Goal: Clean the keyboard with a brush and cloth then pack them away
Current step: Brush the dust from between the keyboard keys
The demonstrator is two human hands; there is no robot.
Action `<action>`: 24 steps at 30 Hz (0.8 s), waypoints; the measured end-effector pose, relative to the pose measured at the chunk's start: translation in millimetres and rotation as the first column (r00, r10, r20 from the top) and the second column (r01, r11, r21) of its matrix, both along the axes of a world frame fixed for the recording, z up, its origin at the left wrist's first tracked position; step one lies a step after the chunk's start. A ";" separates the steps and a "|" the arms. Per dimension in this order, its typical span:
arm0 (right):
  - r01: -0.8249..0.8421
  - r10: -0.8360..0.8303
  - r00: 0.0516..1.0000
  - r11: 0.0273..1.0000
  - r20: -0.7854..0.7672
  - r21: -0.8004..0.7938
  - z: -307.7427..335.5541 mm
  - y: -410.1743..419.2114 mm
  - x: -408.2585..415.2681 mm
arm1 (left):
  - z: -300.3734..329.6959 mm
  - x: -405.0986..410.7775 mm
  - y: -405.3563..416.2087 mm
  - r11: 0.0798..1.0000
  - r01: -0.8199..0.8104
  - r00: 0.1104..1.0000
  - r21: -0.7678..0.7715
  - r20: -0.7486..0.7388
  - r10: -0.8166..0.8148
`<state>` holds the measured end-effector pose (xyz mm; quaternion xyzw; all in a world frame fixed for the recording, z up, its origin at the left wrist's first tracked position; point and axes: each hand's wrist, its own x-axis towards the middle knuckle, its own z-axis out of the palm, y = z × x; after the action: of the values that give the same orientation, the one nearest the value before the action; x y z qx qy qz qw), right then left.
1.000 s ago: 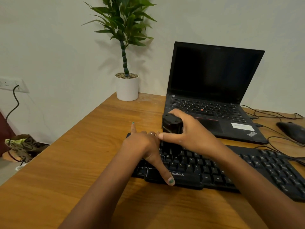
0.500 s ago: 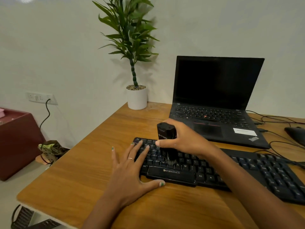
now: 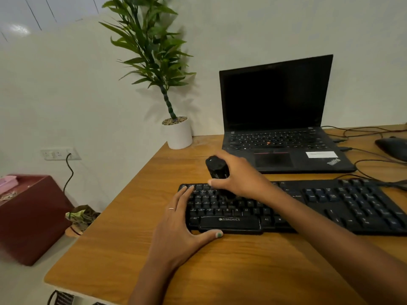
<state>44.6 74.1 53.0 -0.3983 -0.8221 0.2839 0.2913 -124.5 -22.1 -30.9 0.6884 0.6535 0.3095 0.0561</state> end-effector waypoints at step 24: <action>-0.311 0.356 0.932 0.884 0.072 -0.349 25.7 14.4 39.8 | -2.7 -3.6 2.5 1.000 0.007 0.999 -0.013 0.034 -0.007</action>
<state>84.4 88.4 78.7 -0.3122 -0.8365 0.4365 0.1112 -128.0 -19.5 -33.6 0.6850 0.6520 0.3167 0.0727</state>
